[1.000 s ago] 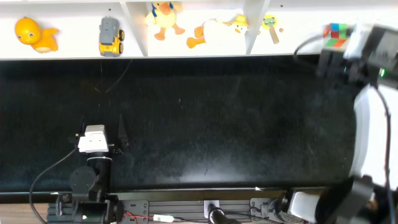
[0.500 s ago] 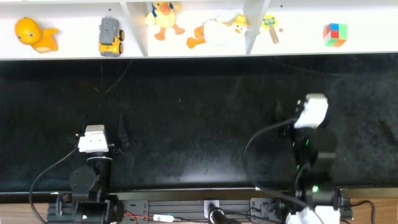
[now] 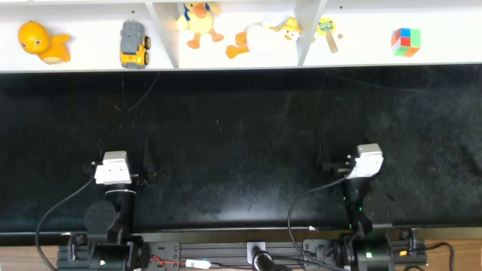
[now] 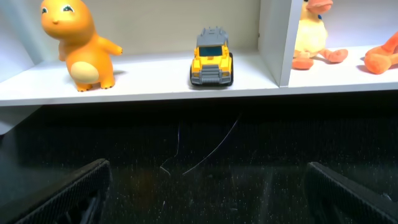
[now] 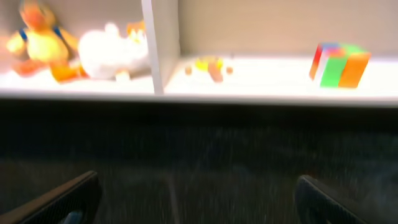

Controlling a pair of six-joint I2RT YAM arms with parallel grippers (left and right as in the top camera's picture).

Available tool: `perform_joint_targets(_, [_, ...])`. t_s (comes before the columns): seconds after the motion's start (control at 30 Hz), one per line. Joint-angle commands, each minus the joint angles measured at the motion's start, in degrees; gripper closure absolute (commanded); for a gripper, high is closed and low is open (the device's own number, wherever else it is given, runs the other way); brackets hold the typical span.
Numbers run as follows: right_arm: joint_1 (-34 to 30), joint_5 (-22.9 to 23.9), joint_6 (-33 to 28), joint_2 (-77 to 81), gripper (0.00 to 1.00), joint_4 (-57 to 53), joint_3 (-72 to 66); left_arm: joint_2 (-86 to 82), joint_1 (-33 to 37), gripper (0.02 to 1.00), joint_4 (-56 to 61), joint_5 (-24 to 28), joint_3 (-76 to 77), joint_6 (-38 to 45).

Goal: Store Toys

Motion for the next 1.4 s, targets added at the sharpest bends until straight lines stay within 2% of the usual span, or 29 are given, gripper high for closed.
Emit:
perform_joint_targets(0.03, [-0.22, 0.83, -1.27, -4.94, 0.005, 2.03, -0.81, -0.57, -0.24, 0.023, -0.11, -0.02, -0.11, -0.15])
perform_joint_targets(1.4, [-0.55, 0.85, -1.27, -4.81, 0.005, 0.68, -0.79, -0.57, -0.24, 0.020, -0.11, -0.02, -0.11, -0.15])
